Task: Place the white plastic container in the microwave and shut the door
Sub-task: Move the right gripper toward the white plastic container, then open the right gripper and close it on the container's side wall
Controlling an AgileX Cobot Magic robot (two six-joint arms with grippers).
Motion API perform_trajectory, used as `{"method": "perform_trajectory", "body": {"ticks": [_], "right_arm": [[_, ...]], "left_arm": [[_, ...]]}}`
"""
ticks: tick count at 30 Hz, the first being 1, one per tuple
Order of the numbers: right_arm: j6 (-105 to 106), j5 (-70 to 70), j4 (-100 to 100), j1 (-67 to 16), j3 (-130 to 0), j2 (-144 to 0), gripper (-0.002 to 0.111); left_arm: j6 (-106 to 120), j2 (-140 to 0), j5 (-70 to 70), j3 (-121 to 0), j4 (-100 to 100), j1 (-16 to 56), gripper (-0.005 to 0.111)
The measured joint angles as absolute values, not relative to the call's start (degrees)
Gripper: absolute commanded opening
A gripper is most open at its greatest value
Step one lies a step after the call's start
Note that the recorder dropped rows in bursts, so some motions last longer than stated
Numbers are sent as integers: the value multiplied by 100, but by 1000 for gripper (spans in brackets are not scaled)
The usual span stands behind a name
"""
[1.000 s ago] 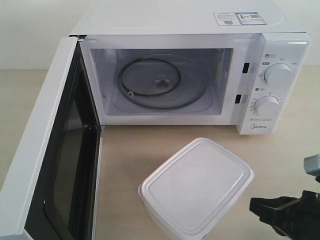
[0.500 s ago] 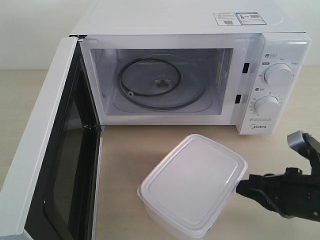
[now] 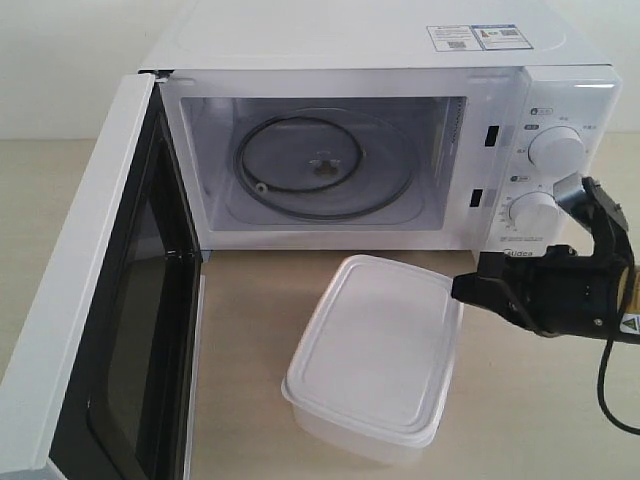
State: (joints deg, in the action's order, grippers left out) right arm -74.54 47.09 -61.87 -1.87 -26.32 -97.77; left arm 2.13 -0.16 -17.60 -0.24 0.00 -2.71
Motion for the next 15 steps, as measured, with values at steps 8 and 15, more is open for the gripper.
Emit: {"method": "perform_trajectory", "body": {"ticks": [8,15], "right_arm": [[-7354,4585,-6261,-187,-2401,-9296,0],[-7947,4174,-6321,-187,-1563,-7663,0]], "left_arm": [[213,-16,-1760,-24,0,-271,4],[213,-16,-1760,-24,0,-271,4]]}}
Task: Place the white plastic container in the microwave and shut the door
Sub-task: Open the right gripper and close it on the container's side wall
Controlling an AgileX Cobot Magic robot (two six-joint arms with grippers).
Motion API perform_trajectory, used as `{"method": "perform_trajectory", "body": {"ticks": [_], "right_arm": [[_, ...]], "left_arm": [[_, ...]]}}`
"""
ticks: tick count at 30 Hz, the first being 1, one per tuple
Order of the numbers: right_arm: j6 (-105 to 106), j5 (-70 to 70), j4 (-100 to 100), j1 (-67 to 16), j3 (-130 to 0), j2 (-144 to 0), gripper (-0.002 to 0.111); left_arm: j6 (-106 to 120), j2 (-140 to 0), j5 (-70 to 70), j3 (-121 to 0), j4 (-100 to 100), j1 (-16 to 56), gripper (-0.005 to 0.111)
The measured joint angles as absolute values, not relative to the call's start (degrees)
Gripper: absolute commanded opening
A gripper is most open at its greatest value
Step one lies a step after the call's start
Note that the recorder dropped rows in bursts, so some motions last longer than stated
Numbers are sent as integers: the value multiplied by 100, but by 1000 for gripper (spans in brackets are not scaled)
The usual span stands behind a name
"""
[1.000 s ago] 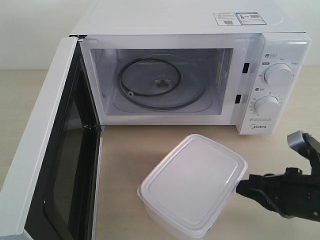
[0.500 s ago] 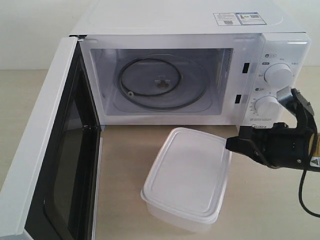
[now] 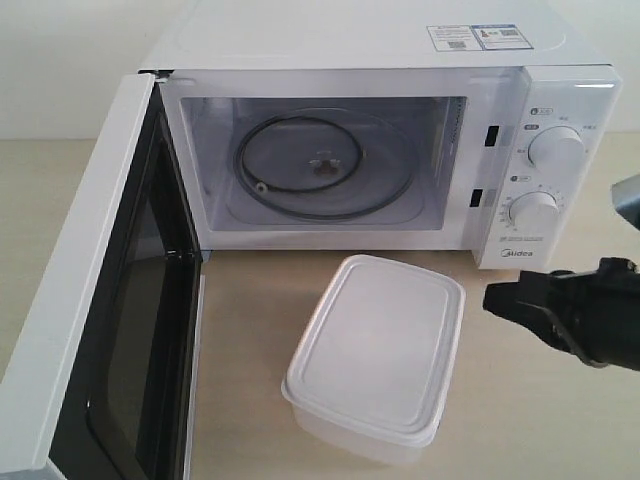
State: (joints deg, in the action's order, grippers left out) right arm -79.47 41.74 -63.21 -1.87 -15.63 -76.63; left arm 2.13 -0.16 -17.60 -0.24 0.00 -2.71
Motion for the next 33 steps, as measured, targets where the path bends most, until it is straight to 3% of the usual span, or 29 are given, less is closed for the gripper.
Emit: {"method": "perform_trajectory", "body": {"ticks": [5,13,15,20,33], "right_arm": [[-8570,3894,-6444,-187,-960,-6765,0],[-8758,4129,-6519,-187,-497,-6644,1],[-8954,4183,-6519,-187,-488,-6644,5],[-9467,4187,-6519,-187,-488,-6644,43],[-9792,4111,-6566,-187,-630,-7355,45]], "left_arm": [[213,-16,-1760,-24,0,-271,4],[213,-16,-1760,-24,0,-271,4],[213,-16,-1760,-24,0,-271,4],[213,-16,-1760,-24,0,-271,4],[213,-16,-1760,-24,0,-271,4]]}}
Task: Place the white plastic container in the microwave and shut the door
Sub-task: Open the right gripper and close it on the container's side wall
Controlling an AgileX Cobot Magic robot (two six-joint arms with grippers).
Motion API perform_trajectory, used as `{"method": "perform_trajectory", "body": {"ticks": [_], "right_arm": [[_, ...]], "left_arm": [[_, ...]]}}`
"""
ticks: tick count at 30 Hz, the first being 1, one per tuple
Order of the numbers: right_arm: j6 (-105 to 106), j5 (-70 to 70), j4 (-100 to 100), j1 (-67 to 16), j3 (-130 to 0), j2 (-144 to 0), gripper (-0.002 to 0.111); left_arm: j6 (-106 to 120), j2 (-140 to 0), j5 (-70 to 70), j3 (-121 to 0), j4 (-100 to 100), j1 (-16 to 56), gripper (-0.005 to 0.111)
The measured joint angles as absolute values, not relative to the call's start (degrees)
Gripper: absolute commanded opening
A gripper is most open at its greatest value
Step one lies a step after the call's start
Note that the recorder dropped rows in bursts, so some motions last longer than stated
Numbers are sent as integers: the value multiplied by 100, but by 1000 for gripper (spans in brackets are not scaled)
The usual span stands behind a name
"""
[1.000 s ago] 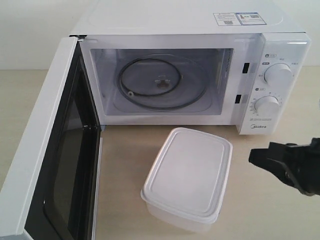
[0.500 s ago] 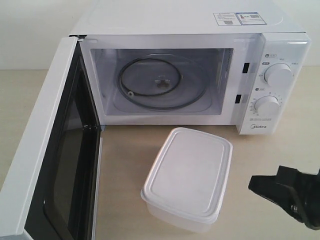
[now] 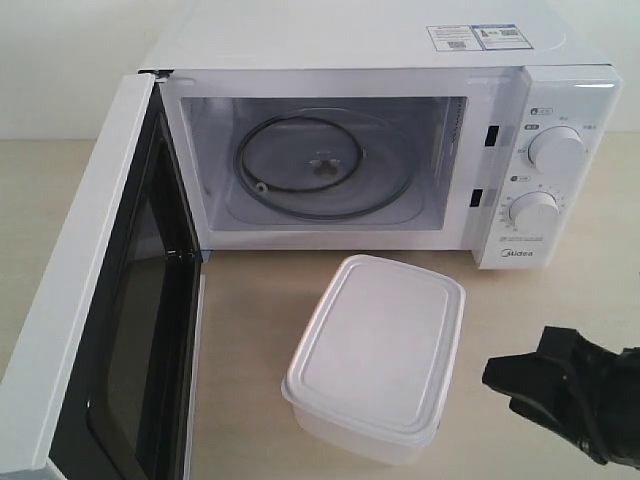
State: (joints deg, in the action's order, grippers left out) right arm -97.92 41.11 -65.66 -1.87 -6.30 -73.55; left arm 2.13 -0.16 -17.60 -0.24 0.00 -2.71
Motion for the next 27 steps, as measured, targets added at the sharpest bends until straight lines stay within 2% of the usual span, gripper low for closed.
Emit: {"method": "perform_trajectory", "body": {"ticks": [15,27], "right_arm": [[-9757,4814,-6541,-187,-1320,-8873,45],[-9757,4907,-6481,-392,-1633,-9326,45]], "left_arm": [[213,-16,-1760,-24,0,-271,4],[213,-16,-1760,-24,0,-271,4]]}}
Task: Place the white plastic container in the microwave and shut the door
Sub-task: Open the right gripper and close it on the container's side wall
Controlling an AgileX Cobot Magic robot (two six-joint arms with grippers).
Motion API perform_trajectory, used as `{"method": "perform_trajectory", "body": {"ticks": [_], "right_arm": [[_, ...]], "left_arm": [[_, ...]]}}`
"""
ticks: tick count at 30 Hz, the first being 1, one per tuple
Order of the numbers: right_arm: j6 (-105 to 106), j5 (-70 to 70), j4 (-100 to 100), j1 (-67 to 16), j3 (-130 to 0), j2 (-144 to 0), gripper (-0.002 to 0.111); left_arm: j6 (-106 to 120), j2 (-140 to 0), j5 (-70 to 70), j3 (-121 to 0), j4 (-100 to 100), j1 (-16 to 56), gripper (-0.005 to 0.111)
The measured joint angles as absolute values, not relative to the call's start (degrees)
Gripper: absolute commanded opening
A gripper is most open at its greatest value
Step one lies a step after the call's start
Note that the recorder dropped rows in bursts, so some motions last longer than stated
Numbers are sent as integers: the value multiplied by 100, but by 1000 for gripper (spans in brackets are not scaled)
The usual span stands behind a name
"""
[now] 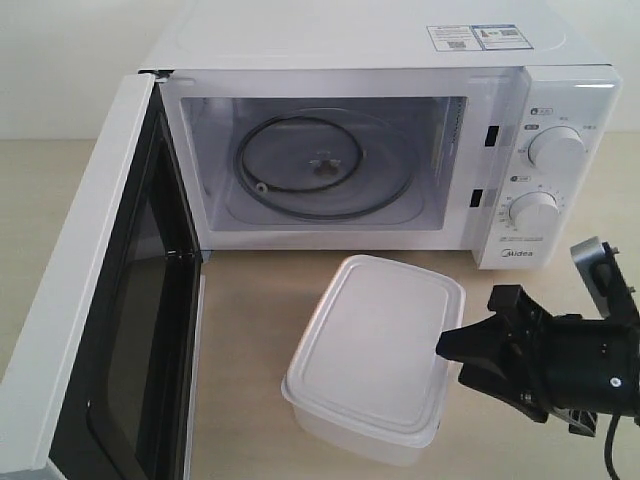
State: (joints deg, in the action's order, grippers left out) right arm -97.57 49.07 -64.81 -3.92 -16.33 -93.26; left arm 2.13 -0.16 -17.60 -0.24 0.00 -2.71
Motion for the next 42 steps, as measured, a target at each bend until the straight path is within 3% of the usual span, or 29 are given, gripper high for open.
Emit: {"method": "perform_trajectory", "body": {"ticks": [8,35,42], "right_arm": [[-9854,4510,-6378,-967,-1935,-9332,45],[-10453,4191,-6501,-1002,-1957,-9332,44],[-10437,4139,-6384,-1352,-1957,-9332,44]], "left_arm": [[213,-16,-1760,-24,0,-271,4],[213,-16,-1760,-24,0,-271,4],[213,-16,-1760,-24,0,-271,4]]}}
